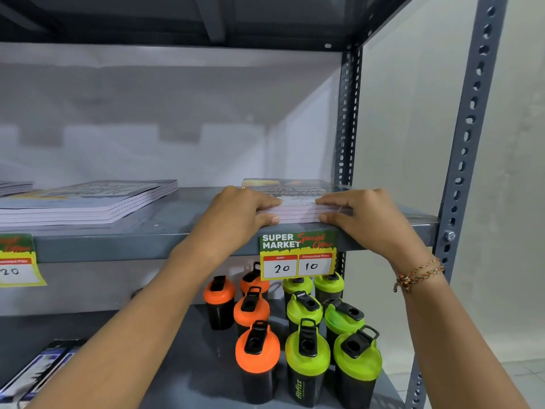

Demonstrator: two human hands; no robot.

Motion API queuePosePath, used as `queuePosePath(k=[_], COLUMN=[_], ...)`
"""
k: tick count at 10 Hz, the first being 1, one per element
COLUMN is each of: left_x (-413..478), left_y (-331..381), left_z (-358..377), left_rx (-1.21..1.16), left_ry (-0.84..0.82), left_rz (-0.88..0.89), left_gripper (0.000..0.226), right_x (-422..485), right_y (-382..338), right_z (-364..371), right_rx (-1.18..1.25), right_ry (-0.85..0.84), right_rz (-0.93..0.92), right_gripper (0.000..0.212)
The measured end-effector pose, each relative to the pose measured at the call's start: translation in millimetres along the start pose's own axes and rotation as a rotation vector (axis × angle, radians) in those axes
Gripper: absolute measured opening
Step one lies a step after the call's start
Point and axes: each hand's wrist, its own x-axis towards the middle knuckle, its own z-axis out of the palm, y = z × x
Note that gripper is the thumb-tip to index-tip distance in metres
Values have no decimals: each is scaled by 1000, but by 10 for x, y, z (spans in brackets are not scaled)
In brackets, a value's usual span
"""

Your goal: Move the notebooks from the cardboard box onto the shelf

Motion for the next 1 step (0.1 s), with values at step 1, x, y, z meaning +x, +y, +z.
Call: queuePosePath(k=[1], left_x=[-10], left_y=[17], left_z=[7], left_rx=[109], left_ry=[10], left_rz=[2], left_gripper=[50], right_x=[-26], right_y=[-13], right_z=[59], right_rx=[-80], right_ry=[121], right_rz=[-132], right_gripper=[30])
